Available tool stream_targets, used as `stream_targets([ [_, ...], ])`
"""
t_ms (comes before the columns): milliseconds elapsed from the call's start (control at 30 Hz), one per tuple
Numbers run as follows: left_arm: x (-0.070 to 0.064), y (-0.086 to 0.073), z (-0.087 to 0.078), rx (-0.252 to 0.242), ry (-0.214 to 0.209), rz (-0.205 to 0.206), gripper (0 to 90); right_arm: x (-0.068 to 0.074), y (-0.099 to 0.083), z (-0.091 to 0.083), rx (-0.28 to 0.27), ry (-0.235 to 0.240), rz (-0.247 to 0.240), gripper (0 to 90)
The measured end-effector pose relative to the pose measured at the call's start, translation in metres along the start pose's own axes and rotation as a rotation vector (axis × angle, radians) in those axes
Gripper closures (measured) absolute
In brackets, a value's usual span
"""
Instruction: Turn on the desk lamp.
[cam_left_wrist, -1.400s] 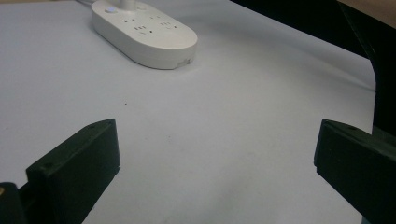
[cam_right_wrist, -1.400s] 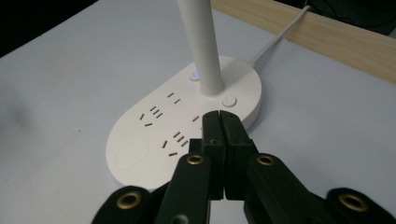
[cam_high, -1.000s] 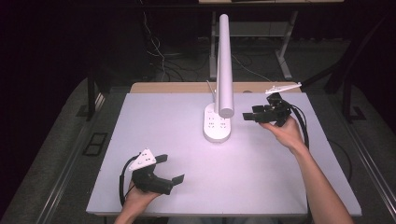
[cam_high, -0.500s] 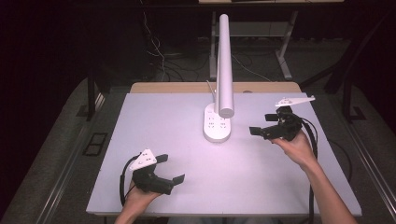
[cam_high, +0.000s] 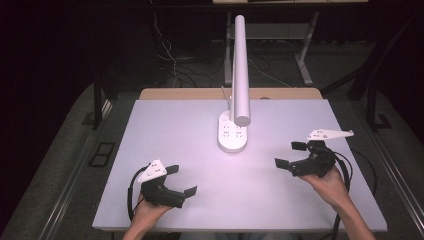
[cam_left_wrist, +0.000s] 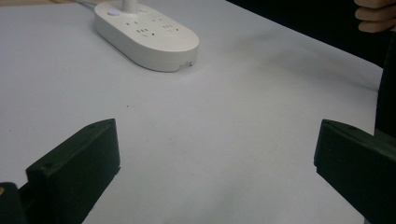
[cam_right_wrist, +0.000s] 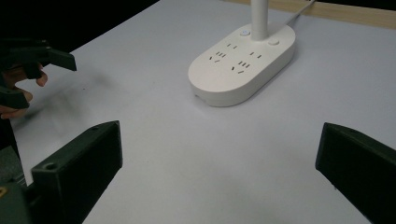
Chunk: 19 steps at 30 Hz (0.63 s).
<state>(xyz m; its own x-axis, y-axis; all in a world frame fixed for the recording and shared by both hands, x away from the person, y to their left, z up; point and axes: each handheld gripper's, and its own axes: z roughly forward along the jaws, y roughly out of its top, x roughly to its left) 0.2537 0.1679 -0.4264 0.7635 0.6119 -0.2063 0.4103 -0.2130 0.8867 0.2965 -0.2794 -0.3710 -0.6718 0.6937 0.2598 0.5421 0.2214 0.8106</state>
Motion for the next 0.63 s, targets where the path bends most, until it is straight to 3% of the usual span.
stream_targets([
  [633, -0.001, 0.000, 0.002, 0.006, -0.001, -0.001, 0.0, 0.014, -0.060, -0.016, -0.041, -0.031, 0.029, 0.4],
])
